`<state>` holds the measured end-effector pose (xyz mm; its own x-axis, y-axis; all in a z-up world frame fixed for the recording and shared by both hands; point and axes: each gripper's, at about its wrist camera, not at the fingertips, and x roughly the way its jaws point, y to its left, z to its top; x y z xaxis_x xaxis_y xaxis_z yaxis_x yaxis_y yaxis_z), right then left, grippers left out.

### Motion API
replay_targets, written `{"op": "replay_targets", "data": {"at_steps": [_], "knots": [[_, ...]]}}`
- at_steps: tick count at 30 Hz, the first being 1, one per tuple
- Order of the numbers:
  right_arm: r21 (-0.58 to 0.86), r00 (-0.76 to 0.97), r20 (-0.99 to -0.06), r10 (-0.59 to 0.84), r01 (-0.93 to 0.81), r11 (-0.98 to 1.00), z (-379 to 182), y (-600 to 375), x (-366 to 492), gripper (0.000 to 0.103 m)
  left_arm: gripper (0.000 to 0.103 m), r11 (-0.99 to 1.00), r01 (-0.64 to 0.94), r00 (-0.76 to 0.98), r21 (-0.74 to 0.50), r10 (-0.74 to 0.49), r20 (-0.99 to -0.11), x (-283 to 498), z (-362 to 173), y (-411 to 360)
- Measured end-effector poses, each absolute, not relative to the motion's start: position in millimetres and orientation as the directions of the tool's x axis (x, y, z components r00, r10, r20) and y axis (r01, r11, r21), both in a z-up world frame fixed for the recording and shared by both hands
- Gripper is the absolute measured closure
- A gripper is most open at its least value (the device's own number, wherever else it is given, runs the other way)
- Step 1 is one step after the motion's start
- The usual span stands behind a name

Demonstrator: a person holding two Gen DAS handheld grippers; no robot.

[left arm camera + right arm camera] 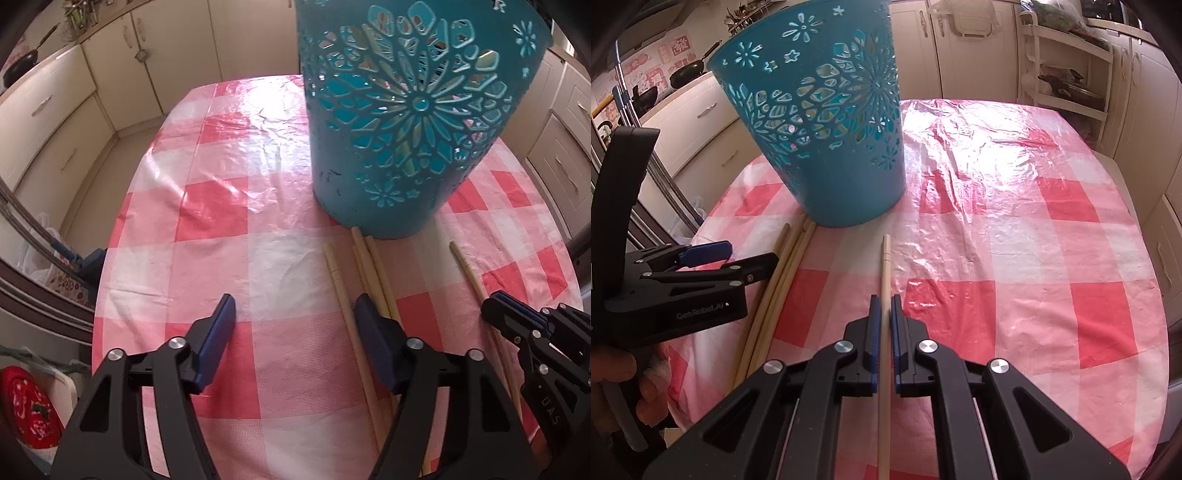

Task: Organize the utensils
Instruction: 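Close the left gripper on another chopstick while the right gripper holds its chopstick, then lift the chopstick over the teal basket and open the left gripper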

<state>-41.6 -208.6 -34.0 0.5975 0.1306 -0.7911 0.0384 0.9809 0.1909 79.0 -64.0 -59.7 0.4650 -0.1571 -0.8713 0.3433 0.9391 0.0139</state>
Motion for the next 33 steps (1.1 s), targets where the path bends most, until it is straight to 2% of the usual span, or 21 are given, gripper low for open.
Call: {"op": "replay_targets", "data": {"at_steps": [1,4,7,15,29,33], "knots": [[0.191,0.597,-0.791,0.131,0.039,0.981,-34.0,-208.6,-41.6,0.097,0.06,0.932,0.362,0.467,0.011,-0.171,-0.867,78.5,-58.8,-65.3],[0.196,0.596,-0.792,0.134,0.04,0.98,-34.0,-209.8,-41.4,0.097,0.082,0.911,0.412,0.453,-0.015,-0.219,-0.864,78.5,-57.4,-67.2],[0.201,0.594,-0.792,0.138,0.041,0.979,-34.0,-210.9,-41.1,0.097,0.093,0.894,0.445,0.424,-0.057,-0.266,-0.866,78.7,-56.8,-65.9],[0.207,0.594,-0.792,0.142,0.042,0.977,-33.7,-212.3,-39.3,0.097,0.095,0.853,0.522,0.419,-0.021,-0.278,-0.864,66.1,-57.1,-82.9],[0.165,0.606,-0.788,0.11,0.036,0.986,-34.1,-206.1,-37.1,0.097,0.091,0.864,0.503,0.466,0.017,-0.255,-0.847,65.9,-59.1,-83.8],[0.156,0.613,-0.784,0.103,0.034,0.987,-34.5,-204.5,-34.6,0.096,0.096,0.855,0.516,0.478,0.052,-0.238,-0.845,65.9,-58.3,-87.7]]}}
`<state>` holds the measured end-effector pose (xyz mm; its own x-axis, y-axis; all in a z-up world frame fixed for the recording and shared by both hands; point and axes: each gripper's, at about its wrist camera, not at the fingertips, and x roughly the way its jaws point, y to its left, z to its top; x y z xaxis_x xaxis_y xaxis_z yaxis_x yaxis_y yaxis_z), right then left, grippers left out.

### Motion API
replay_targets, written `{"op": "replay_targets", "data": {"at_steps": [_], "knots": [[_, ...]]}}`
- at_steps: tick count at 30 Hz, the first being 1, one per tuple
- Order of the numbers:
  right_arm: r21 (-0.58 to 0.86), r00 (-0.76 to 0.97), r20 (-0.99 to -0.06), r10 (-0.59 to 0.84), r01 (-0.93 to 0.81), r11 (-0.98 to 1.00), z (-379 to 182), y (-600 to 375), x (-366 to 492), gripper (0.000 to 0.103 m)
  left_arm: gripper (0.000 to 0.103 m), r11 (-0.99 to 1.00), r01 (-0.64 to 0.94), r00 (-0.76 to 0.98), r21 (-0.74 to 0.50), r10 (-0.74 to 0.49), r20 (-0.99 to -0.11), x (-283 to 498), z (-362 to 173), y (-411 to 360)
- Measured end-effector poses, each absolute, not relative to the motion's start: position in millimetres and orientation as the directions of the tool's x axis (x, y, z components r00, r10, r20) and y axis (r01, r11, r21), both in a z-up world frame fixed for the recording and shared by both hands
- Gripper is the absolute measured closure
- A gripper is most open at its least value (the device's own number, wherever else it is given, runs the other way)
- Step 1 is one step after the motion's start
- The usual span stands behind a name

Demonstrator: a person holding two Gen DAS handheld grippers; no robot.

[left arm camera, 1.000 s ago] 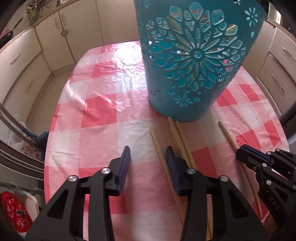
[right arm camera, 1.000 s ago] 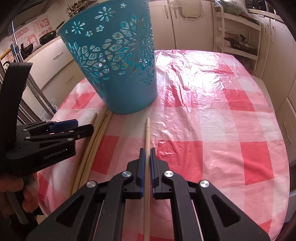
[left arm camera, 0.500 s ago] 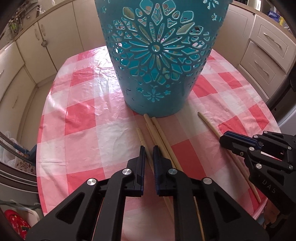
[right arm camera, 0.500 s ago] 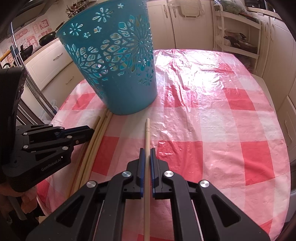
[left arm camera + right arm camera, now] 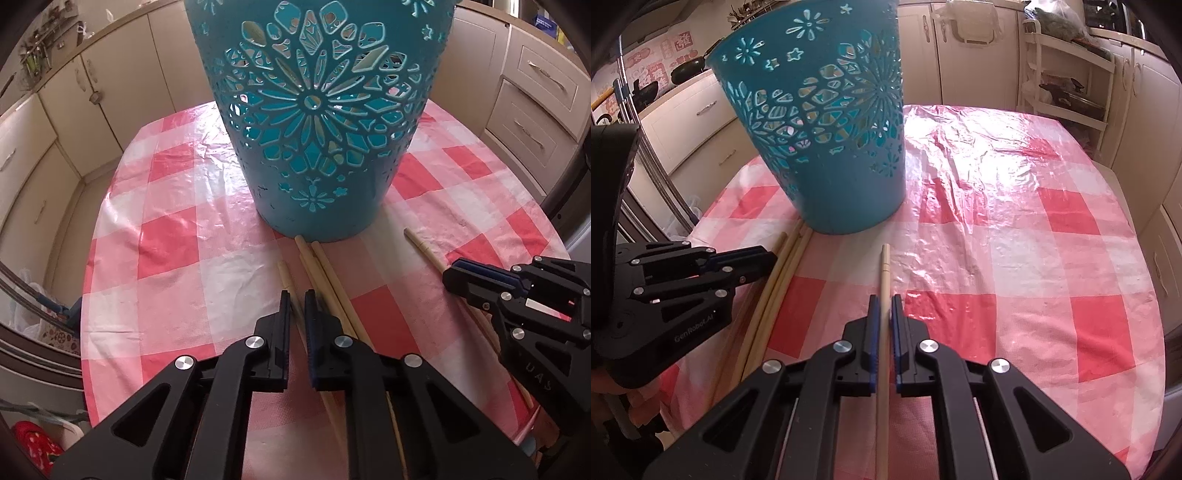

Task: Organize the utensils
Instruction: 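Lift the chopstick over the teal basket and open the left gripper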

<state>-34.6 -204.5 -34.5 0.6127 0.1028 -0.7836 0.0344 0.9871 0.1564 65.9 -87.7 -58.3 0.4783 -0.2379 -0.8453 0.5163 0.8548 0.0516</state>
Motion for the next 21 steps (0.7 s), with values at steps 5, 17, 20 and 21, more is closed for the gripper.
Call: {"op": "replay_targets", "data": {"at_steps": [5,17,20,21], "knots": [[0.151,0.616,-0.781,0.099,0.032,0.988,-34.9,-204.6,-33.8,0.096,0.098,0.845,0.528,0.491,0.083,-0.224,-0.842,63.1,-57.1,-91.6],[0.151,0.619,-0.779,0.099,0.032,0.988,-35.2,-204.0,-33.4,0.095,0.098,0.858,0.512,0.483,0.042,-0.247,-0.84,58.9,-40.3,-75.4],[0.151,0.619,-0.778,0.102,0.028,0.988,-35.1,-203.3,-33.4,0.092,0.098,0.88,0.474,0.477,-0.04,-0.295,-0.828,59.7,-23.9,-57.1],[0.148,0.62,-0.778,0.102,0.023,0.989,-35.0,-202.3,-33.3,0.09,0.098,0.886,0.457,0.477,-0.075,-0.315,-0.82,58.5,-16.6,-48.7]]}}
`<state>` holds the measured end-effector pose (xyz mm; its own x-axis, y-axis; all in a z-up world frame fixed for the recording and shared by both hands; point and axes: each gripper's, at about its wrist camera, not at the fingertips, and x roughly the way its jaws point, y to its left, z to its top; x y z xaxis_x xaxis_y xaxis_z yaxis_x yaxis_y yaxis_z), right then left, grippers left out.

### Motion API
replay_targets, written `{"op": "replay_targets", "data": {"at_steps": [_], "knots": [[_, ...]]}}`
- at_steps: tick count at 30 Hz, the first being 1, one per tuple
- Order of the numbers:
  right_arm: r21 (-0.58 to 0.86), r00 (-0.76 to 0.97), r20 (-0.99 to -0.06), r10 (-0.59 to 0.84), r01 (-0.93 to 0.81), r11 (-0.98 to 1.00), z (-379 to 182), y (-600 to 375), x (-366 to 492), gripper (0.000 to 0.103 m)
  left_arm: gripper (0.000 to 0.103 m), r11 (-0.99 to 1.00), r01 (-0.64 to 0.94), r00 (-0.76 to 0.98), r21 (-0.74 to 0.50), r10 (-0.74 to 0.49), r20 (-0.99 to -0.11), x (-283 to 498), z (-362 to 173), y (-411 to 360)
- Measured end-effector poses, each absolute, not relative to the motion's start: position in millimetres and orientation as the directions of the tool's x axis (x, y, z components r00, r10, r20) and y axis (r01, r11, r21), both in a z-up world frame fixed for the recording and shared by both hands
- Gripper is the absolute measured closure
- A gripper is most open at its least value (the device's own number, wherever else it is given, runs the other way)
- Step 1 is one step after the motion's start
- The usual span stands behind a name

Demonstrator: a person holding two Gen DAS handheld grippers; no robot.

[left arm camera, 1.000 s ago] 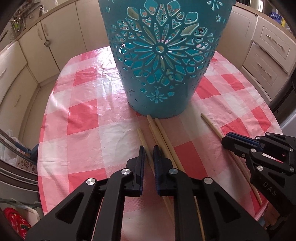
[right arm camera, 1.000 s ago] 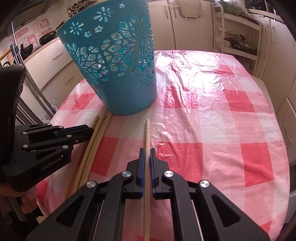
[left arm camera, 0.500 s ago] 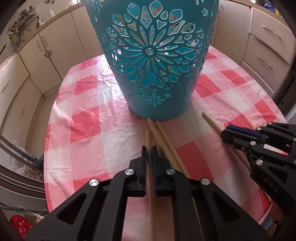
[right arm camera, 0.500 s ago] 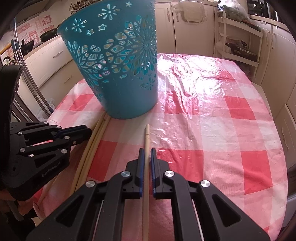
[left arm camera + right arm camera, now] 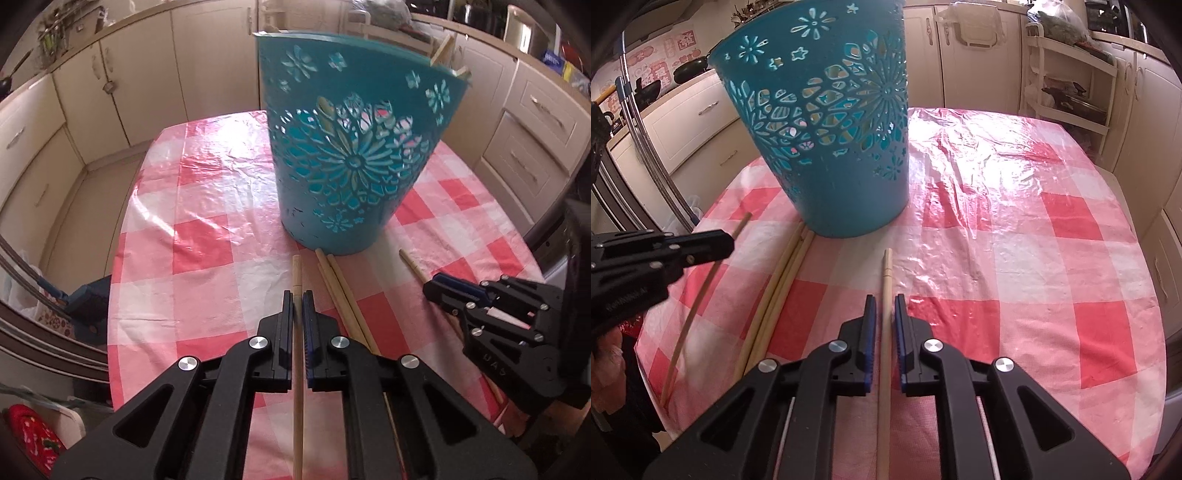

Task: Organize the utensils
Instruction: 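Lift the chopstick over the teal basket and open the left gripper, then return the left gripper to the loose chopsticks and grasp one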

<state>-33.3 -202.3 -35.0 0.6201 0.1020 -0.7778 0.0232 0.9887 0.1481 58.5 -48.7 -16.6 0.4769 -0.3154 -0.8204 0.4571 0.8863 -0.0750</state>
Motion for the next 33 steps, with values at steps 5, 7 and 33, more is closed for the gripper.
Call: {"op": "replay_targets", "data": {"at_steps": [5,7,33], "knots": [[0.127,0.623,-0.776,0.095,0.007,0.992,-34.9,-196.5,-33.7,0.085,0.098,0.888,0.425,0.505,-0.174,-0.392,-0.769,45.4,18.9,-22.5],[0.131,0.624,-0.776,0.097,0.008,0.991,-35.1,-196.7,-33.7,0.085,0.098,0.883,0.424,0.528,-0.202,-0.422,-0.737,40.7,38.3,-16.9],[0.171,0.625,-0.769,0.133,0.001,0.985,-35.4,-200.6,-33.0,0.077,0.097,0.933,0.284,0.578,-0.221,-0.35,-0.737,96.0,84.3,-2.4]]}}
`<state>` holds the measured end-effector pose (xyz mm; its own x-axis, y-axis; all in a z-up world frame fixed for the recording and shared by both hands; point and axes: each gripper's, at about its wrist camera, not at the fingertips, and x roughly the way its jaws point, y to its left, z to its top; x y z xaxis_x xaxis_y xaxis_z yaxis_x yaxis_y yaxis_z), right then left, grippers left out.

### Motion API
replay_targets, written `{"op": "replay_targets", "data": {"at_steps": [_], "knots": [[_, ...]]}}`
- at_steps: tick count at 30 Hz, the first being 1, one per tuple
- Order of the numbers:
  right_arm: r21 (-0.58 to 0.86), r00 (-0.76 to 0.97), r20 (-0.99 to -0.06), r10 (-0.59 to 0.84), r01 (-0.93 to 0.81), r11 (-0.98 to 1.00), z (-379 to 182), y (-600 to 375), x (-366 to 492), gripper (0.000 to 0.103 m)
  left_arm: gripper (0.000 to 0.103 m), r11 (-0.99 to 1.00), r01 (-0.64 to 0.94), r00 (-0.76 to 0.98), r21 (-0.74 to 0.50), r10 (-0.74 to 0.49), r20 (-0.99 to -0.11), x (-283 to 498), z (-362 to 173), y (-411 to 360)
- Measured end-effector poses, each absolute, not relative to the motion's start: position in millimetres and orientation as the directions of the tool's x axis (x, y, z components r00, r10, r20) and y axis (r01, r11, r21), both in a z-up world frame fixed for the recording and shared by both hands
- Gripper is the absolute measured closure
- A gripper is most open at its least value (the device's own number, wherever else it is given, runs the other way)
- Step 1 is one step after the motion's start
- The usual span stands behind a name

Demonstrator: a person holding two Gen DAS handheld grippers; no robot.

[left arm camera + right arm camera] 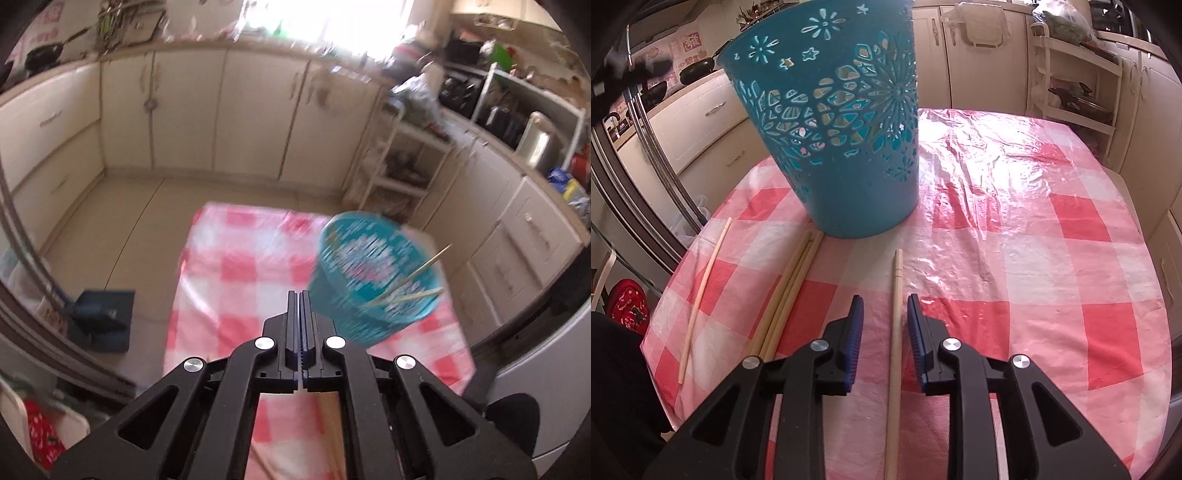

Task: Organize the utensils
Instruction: 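Return the left gripper to the loose chopsticks and grasp one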

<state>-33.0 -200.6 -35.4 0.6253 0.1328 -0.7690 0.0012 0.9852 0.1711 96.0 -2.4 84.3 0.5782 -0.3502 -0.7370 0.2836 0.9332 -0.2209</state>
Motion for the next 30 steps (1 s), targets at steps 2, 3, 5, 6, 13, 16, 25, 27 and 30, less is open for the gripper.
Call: {"op": "replay_targets", "data": {"at_steps": [2,3,5,6,13,16,25,27,30], "knots": [[0.165,0.625,-0.77,0.129,-0.001,0.986,-35.3,-199.2,-33.0,0.076,0.08,0.967,0.199,0.523,-0.156,-0.24,-0.818,106.8,38.5,11.3],[0.168,0.625,-0.769,0.132,-0.001,0.986,-35.3,-199.0,-32.9,0.074,0.074,0.984,0.146,0.489,-0.102,-0.162,-0.857,113.0,14.5,18.2],[0.17,0.625,-0.769,0.135,-0.003,0.985,-35.2,-198.1,-33.4,0.073,0.073,0.993,0.093,0.443,-0.076,-0.109,-0.89,119.6,-17.1,29.6],[0.169,0.625,-0.769,0.135,-0.004,0.986,-35.1,-197.8,-33.7,0.073,0.072,0.994,0.087,0.429,-0.062,-0.094,-0.898,120.4,-26.2,32.4],[0.174,0.624,-0.769,0.139,-0.005,0.985,-34.8,-198.2,-33.2,0.072,0.066,0.986,0.152,0.447,0.064,-0.01,-0.894,121.2,-35.0,10.2],[0.177,0.624,-0.768,0.141,-0.004,0.984,-34.9,-197.8,-33.3,0.072,0.065,0.982,0.172,0.448,0.08,-0.006,-0.894,123.6,-36.1,-6.1],[0.179,0.624,-0.768,0.143,-0.004,0.984,-34.8,-198.5,-32.7,0.072,0.062,0.981,0.188,0.453,0.053,-0.039,-0.891,126.3,-40.6,-25.0],[0.18,0.624,-0.768,0.143,-0.004,0.984,-34.7,-198.4,-32.5,0.071,0.06,0.979,0.201,0.462,0.02,-0.077,-0.884,123.6,-36.8,-28.0],[0.177,0.624,-0.768,0.142,-0.006,0.984,-34.6,-197.8,-32.7,0.07,0.058,0.976,0.218,0.465,-0.023,-0.125,-0.876,120.9,-34.1,-36.7]]}}
